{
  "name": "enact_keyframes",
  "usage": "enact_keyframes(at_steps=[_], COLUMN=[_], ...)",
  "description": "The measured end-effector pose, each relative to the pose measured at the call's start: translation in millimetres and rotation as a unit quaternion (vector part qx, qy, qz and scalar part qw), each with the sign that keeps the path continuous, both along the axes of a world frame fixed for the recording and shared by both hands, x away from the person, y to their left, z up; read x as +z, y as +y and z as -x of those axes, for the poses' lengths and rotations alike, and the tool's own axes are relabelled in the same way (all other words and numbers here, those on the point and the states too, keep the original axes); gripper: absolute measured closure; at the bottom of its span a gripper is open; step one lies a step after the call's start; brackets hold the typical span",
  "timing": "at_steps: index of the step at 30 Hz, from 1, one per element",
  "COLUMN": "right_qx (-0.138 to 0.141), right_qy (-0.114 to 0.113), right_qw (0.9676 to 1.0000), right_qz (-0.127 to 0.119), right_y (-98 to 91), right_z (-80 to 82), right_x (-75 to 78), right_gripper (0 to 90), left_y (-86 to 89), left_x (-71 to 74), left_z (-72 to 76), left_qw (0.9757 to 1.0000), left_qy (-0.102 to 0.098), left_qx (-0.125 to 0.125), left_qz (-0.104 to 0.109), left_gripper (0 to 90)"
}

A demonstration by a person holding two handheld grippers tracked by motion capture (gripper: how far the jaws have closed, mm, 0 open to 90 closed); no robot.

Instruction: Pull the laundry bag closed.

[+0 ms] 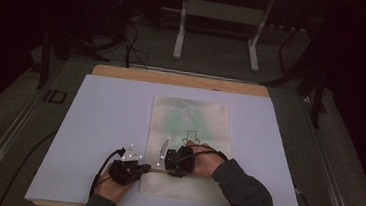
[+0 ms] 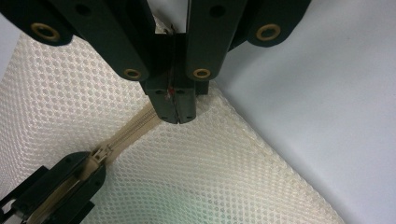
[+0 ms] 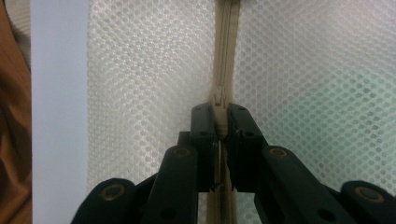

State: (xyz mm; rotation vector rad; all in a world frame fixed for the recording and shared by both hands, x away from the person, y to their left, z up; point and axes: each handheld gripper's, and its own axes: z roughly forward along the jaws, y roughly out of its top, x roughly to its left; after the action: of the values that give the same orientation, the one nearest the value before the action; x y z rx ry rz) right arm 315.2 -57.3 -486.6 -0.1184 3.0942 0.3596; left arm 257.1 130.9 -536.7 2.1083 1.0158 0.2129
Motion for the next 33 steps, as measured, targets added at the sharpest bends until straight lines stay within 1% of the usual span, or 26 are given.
enact_keyframes(at_steps=[8,10,11,13,17,18,24,26,28,30,32,33], right_qx=[0.0,-0.004,-0.001,-0.005,-0.004,-0.005,-0.008,-0.007,-0.007,-0.009,-0.009,-0.008], right_qy=[0.0,0.002,-0.001,0.0,0.0,-0.001,0.0,0.002,0.0,0.001,0.0,0.0], right_qw=[1.0,1.0,1.0,1.0,1.0,1.0,0.9999,1.0,0.9999,0.9999,0.9999,0.9999], right_qz=[0.005,-0.001,-0.001,0.002,-0.001,0.003,0.009,0.004,0.01,0.006,0.013,0.011], right_y=[-5.2,-7.1,-7.7,-9.3,-12.3,-12.9,-17.8,-18.9,-19.6,-20.5,-21.2,-21.8], right_z=[-1.1,-1.0,-1.4,-0.8,-1.4,-1.2,-2.4,-3.0,-2.8,-2.9,-2.8,-3.3], right_x=[-0.1,1.2,1.5,2.3,3.8,3.9,3.9,4.3,4.3,5.3,5.6,5.5], right_gripper=[82.4,82.4,82.4,82.4,82.4,82.4,82.4,82.4,82.4,82.4,82.4,82.4], left_y=[0.2,0.2,0.1,0.2,0.3,0.3,0.5,0.6,0.6,0.6,0.7,0.7], left_x=[0.0,0.0,0.0,-0.1,-0.2,-0.2,-0.2,-0.3,-0.3,-0.2,-0.2,-0.2], left_z=[-0.1,-0.1,-0.1,-0.1,-0.1,-0.1,-0.4,-0.3,-0.4,-0.4,-0.4,-0.5], left_qw=[1.0,1.0,1.0,1.0,1.0,1.0,1.0,1.0,1.0,1.0,1.0,1.0], left_qy=[0.0,0.0,0.0,0.001,0.001,0.001,0.002,0.002,0.002,0.003,0.003,0.003], left_qx=[-0.001,0.0,0.0,0.0,0.0,0.0,0.0,0.0,0.0,0.0,0.001,0.0], left_qz=[0.0,0.001,0.0,0.001,0.002,0.002,0.002,0.003,0.003,0.003,0.003,0.004], left_gripper=[89.6,89.6,89.6,89.6,89.6,89.5,89.6,89.6,89.6,89.6,89.6,89.6])
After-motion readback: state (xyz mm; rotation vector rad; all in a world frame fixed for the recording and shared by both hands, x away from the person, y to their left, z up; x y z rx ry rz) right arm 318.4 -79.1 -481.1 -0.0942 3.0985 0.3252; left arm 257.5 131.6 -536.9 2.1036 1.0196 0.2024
